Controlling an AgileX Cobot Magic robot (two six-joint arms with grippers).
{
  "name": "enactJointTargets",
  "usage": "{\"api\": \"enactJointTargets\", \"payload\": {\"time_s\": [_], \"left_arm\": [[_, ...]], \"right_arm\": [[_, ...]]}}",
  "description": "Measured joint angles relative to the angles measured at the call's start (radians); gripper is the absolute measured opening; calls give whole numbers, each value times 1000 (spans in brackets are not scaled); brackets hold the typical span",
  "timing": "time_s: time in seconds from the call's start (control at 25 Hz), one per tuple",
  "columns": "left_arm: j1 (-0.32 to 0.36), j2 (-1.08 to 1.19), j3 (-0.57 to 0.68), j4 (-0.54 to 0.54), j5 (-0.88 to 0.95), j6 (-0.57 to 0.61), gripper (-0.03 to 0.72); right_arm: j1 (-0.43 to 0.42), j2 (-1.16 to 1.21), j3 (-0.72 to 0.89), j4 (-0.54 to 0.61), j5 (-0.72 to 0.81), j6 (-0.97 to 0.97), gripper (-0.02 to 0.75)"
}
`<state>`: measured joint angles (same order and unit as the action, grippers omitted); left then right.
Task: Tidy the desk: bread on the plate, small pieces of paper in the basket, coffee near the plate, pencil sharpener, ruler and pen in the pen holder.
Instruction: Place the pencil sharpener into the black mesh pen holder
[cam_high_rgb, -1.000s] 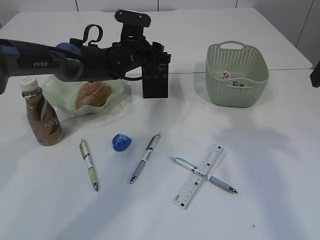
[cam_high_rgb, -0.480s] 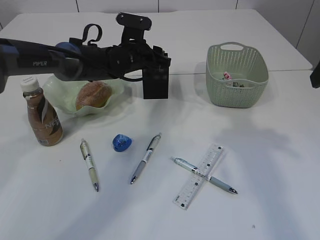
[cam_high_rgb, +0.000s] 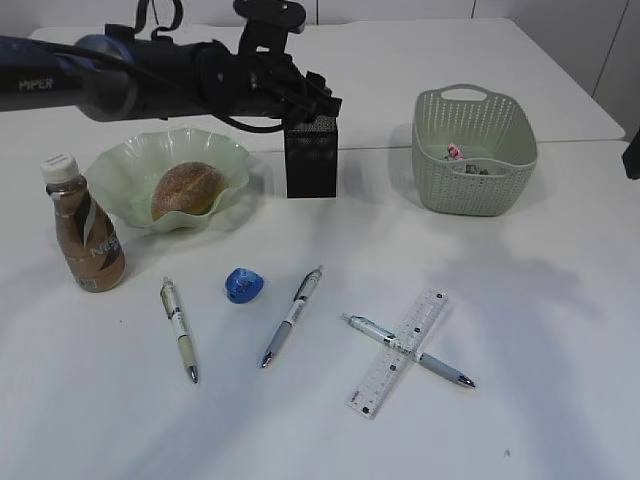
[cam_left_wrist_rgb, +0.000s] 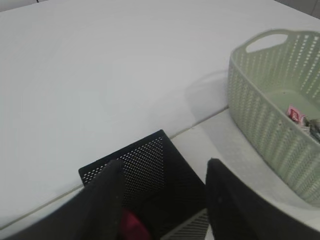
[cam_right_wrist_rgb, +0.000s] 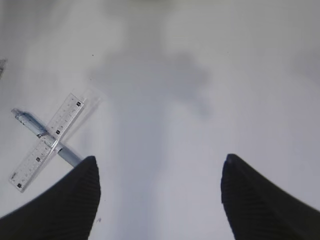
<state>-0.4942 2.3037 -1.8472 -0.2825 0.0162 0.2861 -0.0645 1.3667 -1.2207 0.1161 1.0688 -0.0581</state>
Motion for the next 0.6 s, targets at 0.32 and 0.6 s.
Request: {"api": "enactJointTargets", "payload": {"time_s": [0.32,0.6], "left_arm": [[0,-89,0,79,260,2,365],[24,-168,0,97,500,-33,365]], "right_arm": [[0,0,0,-2,8,0,585],[0,0,0,-2,44,0,585]]}}
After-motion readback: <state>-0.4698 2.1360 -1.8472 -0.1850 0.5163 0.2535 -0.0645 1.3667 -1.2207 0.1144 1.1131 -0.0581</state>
